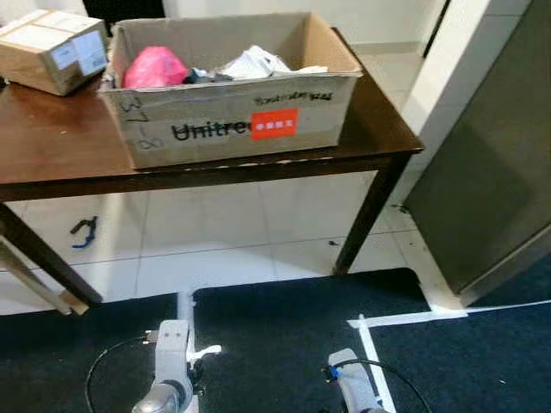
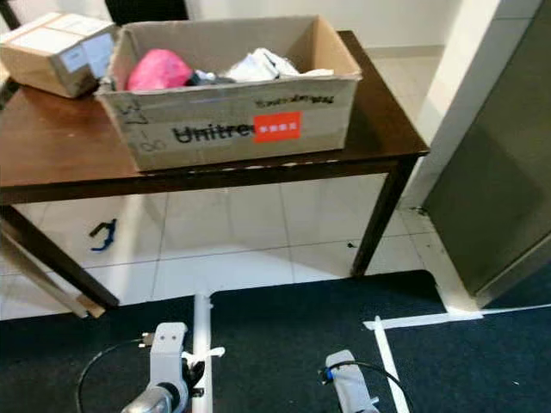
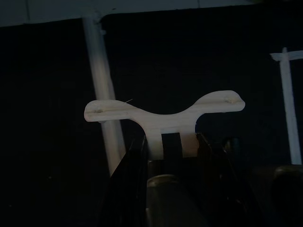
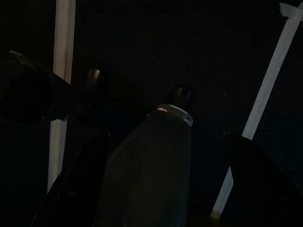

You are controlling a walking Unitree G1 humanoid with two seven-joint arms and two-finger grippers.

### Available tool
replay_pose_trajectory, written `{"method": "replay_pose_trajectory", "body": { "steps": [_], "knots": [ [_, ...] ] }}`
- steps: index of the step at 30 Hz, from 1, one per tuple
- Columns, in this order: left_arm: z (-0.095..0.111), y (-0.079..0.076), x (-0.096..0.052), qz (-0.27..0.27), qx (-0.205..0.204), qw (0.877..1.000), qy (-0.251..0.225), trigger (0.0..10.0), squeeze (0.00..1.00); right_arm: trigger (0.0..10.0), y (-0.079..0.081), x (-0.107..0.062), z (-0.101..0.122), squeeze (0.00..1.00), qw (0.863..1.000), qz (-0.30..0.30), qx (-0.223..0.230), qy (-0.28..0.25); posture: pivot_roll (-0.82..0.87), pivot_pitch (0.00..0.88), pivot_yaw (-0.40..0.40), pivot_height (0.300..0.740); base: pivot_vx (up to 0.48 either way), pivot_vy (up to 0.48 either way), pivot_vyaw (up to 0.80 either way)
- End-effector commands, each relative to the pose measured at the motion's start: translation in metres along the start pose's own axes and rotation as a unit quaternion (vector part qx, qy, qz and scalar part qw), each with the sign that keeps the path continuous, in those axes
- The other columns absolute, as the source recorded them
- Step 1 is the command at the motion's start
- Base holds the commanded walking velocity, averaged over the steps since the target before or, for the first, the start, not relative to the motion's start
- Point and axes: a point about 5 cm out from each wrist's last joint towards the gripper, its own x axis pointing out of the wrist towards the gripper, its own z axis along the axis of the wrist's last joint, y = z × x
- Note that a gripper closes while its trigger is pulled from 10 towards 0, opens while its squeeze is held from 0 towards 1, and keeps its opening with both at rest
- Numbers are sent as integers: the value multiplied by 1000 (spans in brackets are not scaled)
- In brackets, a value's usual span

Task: Picking trash to rubbish bin

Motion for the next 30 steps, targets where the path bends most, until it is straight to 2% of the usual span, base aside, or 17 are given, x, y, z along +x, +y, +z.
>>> {"method": "replay_pose_trajectory", "body": {
  "steps": [1,13,30],
  "knots": [
    [-6,0,-2,-4,8,1000,11,10000,0,10000,0,-3,-15,0,1000,-2,9,24,-51,132,36,740,0,0,0],
    [-4,-1,-1,1,36,999,10,10000,0,10000,-1,-4,-17,0,1000,-8,18,16,-51,121,42,740,0,0,0],
    [-1,1,-1,4,28,1000,-1,10000,0,10000,0,-2,-8,0,1000,0,16,3,-44,120,41,740,403,0,0]
  ]
}}
